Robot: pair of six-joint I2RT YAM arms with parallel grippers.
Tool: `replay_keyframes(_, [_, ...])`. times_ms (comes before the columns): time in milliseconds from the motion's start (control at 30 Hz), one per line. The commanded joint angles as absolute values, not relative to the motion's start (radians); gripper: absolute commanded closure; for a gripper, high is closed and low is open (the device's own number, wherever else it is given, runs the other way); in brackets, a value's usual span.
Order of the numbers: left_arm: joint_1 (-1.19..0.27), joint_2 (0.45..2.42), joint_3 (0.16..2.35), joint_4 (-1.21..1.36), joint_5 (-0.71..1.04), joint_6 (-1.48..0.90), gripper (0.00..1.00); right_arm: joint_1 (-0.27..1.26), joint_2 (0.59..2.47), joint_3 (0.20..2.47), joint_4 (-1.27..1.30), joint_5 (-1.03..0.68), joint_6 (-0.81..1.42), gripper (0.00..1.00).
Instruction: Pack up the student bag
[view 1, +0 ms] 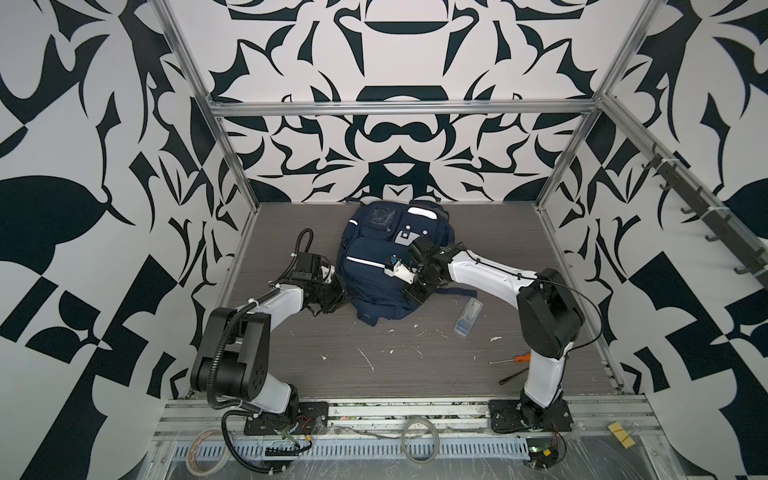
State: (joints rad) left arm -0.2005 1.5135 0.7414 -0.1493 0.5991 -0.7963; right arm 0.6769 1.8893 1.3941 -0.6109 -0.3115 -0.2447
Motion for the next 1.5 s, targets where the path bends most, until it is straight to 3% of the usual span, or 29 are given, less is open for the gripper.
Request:
replay_keyframes(0, [-0.245,1.473,0.725,-0.061,0.719,-0.818,1.00,0.730,1.887,1.464,-0.354,-0.447,-0.065,1.00])
replay_keyframes(333, [-0.305,1.459,0.689,0.041,0.747,-0.839,1.00,0.762,1.867,1.489,-0.316,-0.346,0.126,1.00])
replay_keyframes(600, [-0.339,1.432,0.667,-0.008,0.681,-0.821,1.00,0.769,1.874,1.488,-0.281,-0.365,0.247,0.92])
replay_keyframes(633, [-0.339,1.409,0.678,-0.067,0.648,-0.791,0.93,0.767,1.876,1.487,-0.274,-0.374,0.269,0.91])
replay_keyframes(733, [-0.339,1.298,0.725,-0.211,0.519,-0.697,0.35,0.761,1.883,1.485,-0.267,-0.399,0.328,0.91])
replay_keyframes(800, [-0.339,1.223,0.767,-0.289,0.459,-0.626,0.17,0.755,1.894,1.491,-0.270,-0.413,0.368,0.91])
replay_keyframes(833, [-0.338,1.205,0.786,-0.325,0.445,-0.593,0.16,0.753,1.901,1.496,-0.274,-0.415,0.380,0.90])
replay_keyframes(1067, [-0.339,1.195,0.807,-0.398,0.444,-0.543,0.16,0.737,1.921,1.525,-0.328,-0.417,0.427,0.74])
replay_keyframes(1167, [-0.339,1.159,0.804,-0.421,0.408,-0.538,0.18,0.733,1.903,1.527,-0.349,-0.411,0.433,0.61])
replay_keyframes(1300, [-0.339,1.145,0.826,-0.464,0.396,-0.489,0.30,0.727,1.865,1.532,-0.408,-0.405,0.435,0.43])
replay_keyframes(1467, [-0.342,1.183,0.841,-0.459,0.395,-0.473,0.42,0.661,1.761,1.446,-0.437,-0.411,0.493,0.41])
